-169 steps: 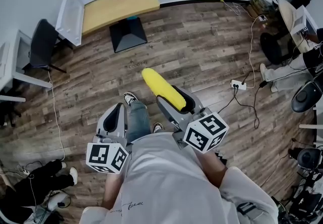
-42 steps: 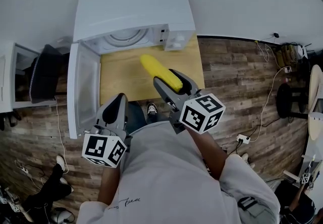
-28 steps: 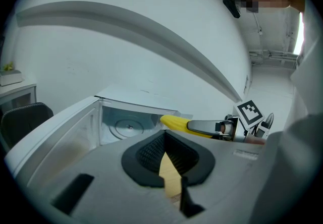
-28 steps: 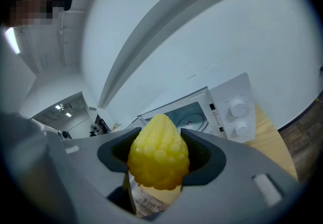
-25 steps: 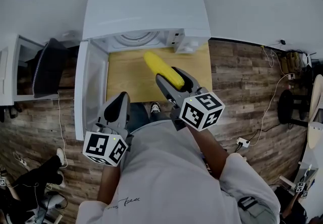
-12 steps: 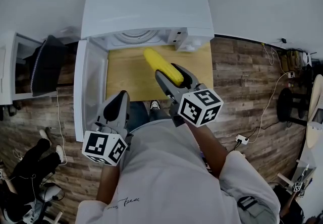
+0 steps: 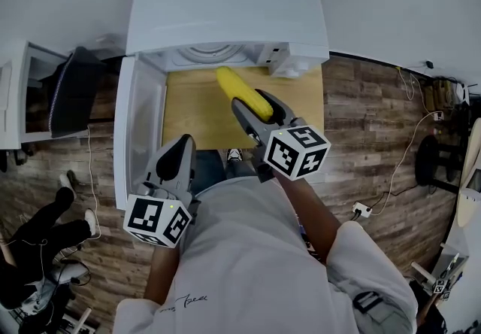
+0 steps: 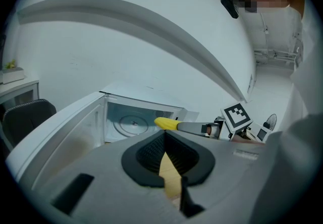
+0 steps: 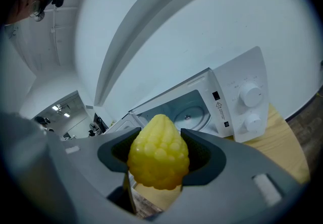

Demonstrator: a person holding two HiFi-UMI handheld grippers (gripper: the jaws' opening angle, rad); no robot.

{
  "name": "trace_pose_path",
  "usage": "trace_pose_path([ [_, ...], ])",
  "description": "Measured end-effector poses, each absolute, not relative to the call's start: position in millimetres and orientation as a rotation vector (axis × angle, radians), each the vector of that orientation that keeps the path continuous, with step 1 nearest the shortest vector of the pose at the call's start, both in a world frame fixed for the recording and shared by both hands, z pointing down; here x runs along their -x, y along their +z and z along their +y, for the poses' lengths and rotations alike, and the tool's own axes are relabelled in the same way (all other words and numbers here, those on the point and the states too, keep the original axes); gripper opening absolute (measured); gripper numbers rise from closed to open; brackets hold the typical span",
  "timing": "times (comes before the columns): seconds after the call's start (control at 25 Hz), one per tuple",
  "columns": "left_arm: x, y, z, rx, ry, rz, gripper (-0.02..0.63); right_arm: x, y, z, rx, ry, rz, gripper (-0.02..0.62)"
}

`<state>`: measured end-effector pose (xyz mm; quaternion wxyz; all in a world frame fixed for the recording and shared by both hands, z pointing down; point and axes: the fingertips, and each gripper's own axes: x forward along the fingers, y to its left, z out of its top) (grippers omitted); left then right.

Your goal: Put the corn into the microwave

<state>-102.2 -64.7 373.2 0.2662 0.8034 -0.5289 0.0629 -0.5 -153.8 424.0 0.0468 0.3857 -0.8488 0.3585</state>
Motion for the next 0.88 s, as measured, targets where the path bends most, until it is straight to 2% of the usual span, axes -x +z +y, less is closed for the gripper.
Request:
trace_pose_path([
  [0.88, 120, 379, -74, -2.135, 0.176, -1.441, -0.011, 18, 456, -187, -1.204, 1.082, -2.520, 0.259],
])
